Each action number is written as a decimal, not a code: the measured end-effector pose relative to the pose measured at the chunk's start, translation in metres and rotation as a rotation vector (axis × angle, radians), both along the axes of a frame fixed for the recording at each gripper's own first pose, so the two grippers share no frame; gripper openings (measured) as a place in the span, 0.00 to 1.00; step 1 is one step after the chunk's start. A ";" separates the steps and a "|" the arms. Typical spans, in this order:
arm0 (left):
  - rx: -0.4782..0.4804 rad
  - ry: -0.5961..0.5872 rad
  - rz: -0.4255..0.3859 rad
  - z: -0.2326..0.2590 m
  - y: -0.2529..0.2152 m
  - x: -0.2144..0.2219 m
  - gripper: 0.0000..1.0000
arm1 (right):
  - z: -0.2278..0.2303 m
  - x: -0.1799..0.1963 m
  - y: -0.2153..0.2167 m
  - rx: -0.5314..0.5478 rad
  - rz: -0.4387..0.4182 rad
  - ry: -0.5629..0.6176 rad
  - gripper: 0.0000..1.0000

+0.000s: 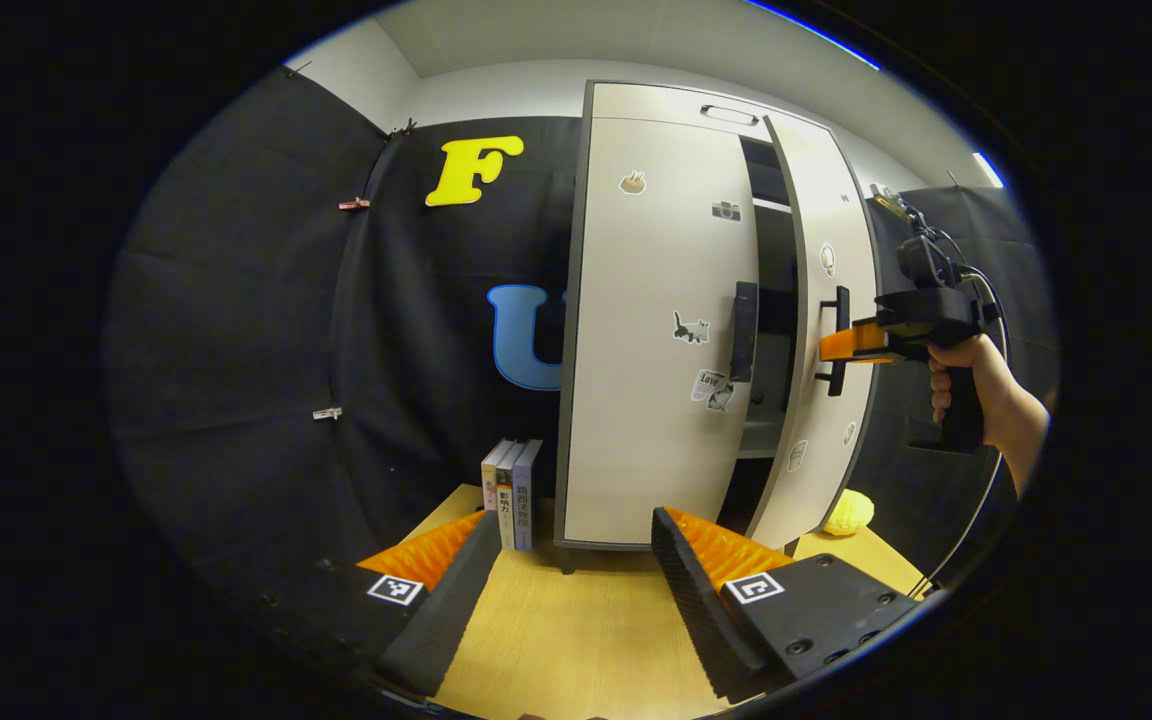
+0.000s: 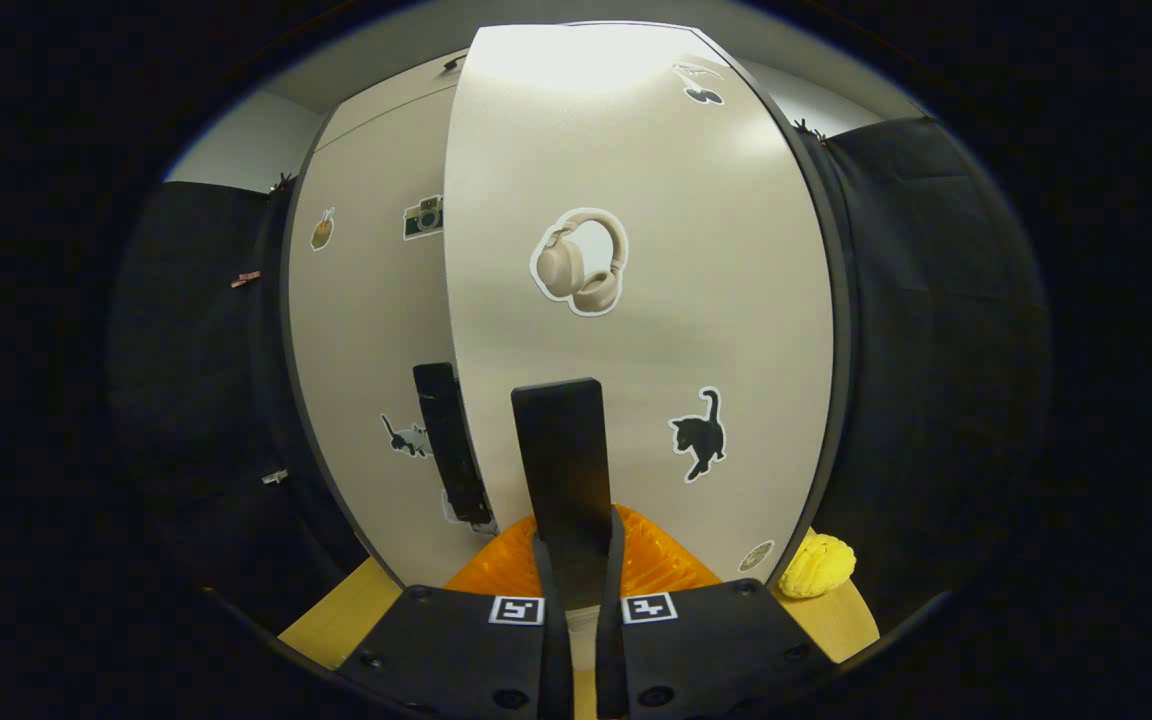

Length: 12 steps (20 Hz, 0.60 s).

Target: Open the right door of the double-door shoe cabinet with the right hand, and open the left door with the left hand.

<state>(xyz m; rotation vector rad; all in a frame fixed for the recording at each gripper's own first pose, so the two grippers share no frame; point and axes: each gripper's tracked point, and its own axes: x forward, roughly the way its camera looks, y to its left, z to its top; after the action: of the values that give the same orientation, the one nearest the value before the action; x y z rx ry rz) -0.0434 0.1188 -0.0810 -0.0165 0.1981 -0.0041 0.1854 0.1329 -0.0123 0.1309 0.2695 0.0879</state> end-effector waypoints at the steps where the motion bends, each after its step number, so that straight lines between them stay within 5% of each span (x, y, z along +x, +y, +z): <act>1: -0.003 0.010 0.002 -0.001 -0.011 -0.008 0.94 | 0.000 -0.002 -0.001 0.004 0.018 0.000 0.13; 12: 0.009 -0.003 0.114 0.011 -0.093 -0.087 0.94 | 0.012 -0.030 -0.028 0.050 0.153 -0.041 0.13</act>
<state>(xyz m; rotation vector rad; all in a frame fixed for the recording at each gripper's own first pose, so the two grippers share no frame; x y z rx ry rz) -0.1304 0.0263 -0.0698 -0.0185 0.1938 0.1104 0.1551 0.1044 0.0001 0.1579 0.2367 0.2493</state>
